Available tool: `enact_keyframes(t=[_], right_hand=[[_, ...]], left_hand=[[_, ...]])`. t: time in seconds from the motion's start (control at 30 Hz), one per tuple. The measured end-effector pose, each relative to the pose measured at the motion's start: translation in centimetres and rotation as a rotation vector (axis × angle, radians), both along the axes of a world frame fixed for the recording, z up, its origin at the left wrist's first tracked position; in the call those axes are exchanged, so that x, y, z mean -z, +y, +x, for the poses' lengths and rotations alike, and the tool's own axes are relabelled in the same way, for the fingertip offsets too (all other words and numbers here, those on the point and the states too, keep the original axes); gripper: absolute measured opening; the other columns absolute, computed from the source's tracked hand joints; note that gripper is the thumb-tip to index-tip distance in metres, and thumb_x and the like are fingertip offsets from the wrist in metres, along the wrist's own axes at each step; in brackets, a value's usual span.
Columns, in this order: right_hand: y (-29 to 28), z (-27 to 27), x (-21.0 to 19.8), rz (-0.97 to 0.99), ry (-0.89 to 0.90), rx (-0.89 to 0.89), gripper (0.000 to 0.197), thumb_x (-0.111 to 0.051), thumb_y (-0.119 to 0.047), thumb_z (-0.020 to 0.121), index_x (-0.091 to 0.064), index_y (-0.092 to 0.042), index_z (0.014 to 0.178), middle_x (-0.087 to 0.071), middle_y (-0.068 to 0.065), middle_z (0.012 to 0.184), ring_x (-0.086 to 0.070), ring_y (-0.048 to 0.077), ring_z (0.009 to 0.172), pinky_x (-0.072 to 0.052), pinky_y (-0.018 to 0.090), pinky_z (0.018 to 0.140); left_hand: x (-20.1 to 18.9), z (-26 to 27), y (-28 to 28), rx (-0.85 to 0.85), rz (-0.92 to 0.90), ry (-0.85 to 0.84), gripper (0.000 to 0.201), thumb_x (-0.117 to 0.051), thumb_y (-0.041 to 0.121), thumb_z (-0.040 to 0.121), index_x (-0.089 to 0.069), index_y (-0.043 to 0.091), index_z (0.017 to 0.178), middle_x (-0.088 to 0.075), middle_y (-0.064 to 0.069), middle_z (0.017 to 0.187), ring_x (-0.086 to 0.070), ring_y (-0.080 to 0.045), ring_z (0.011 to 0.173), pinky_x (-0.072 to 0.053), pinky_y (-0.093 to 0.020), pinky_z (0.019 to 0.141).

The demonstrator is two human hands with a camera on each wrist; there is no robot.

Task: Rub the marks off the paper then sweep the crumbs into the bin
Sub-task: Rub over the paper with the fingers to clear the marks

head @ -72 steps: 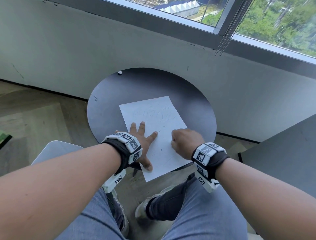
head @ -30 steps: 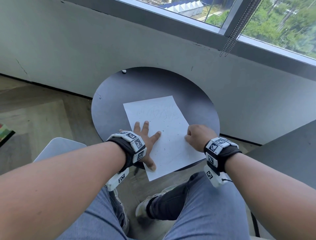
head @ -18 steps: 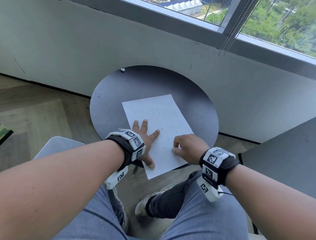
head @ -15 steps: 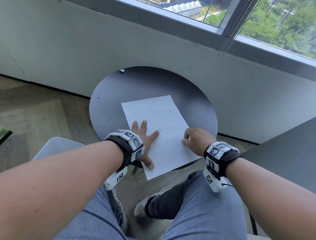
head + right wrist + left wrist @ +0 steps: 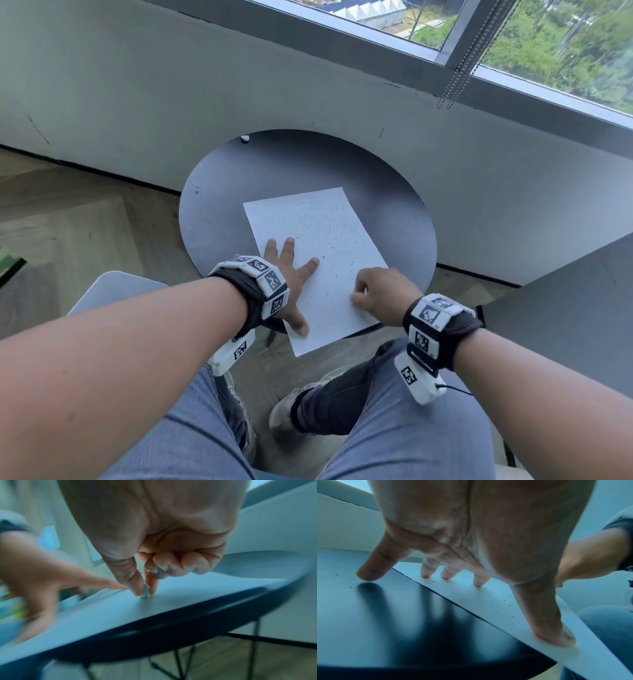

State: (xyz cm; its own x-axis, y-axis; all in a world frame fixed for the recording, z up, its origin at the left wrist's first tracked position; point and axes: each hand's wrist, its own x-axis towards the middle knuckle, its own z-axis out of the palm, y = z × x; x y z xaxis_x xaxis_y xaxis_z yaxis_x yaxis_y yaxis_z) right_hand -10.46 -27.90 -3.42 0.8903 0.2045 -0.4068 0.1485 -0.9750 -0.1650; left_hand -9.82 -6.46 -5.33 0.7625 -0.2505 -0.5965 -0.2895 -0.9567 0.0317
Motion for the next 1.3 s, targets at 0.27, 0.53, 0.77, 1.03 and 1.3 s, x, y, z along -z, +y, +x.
enact_keyframes(t=[0.27, 0.53, 0.77, 1.03, 1.3], right_hand=[[2.6, -2.7, 0.2, -0.082, -0.076, -0.102, 0.013, -0.047, -0.028, 0.093, -0.053, -0.017, 0.09, -0.061, 0.002, 0.09, -0.058, 0.028, 0.084, -0.049, 0.038, 0.07], [0.6, -1.7, 0.3, -0.008, -0.009, 0.009, 0.014, -0.051, -0.034, 0.091, -0.057, -0.023, 0.084, -0.064, -0.003, 0.091, -0.06, 0.023, 0.087, -0.054, 0.039, 0.077], [1.3, -2.2, -0.4, -0.118, -0.092, -0.062, 0.016, -0.047, -0.028, 0.093, -0.056, -0.016, 0.09, -0.063, 0.002, 0.089, -0.059, 0.028, 0.083, -0.054, 0.04, 0.074], [1.1, -2.1, 0.0, -0.012, -0.021, -0.095, 0.017, -0.051, -0.037, 0.094, -0.058, -0.023, 0.09, -0.063, -0.003, 0.093, -0.059, 0.022, 0.089, -0.053, 0.037, 0.077], [-0.6, -0.6, -0.1, -0.178, -0.155, -0.098, 0.017, -0.044, -0.028, 0.095, -0.051, -0.016, 0.086, -0.058, 0.001, 0.083, -0.057, 0.027, 0.076, -0.047, 0.036, 0.063]], left_hand=[[-0.5, -0.1, -0.1, -0.034, 0.009, -0.006, 0.14, -0.072, 0.086, 0.057, 0.02, 0.047, 0.154, 0.03, -0.008, 0.165, 0.016, -0.041, 0.154, -0.019, -0.082, 0.107], [-0.7, -0.1, -0.4, -0.041, 0.015, 0.004, 0.139, -0.075, 0.082, 0.059, 0.021, 0.048, 0.154, 0.032, -0.008, 0.165, 0.018, -0.041, 0.153, -0.021, -0.081, 0.106], [-0.4, 0.1, -0.2, -0.046, 0.01, 0.004, 0.143, -0.075, 0.084, 0.053, 0.021, 0.049, 0.153, 0.032, -0.007, 0.165, 0.018, -0.04, 0.153, -0.021, -0.081, 0.106], [-0.3, 0.2, -0.4, -0.03, 0.01, 0.018, 0.142, -0.078, 0.081, 0.057, 0.02, 0.047, 0.154, 0.032, -0.01, 0.164, 0.022, -0.044, 0.152, -0.021, -0.081, 0.108], [-0.6, 0.3, -0.2, -0.03, -0.014, 0.033, 0.143, -0.078, 0.081, 0.057, 0.02, 0.046, 0.155, 0.034, -0.01, 0.163, 0.024, -0.045, 0.15, -0.018, -0.073, 0.116]])
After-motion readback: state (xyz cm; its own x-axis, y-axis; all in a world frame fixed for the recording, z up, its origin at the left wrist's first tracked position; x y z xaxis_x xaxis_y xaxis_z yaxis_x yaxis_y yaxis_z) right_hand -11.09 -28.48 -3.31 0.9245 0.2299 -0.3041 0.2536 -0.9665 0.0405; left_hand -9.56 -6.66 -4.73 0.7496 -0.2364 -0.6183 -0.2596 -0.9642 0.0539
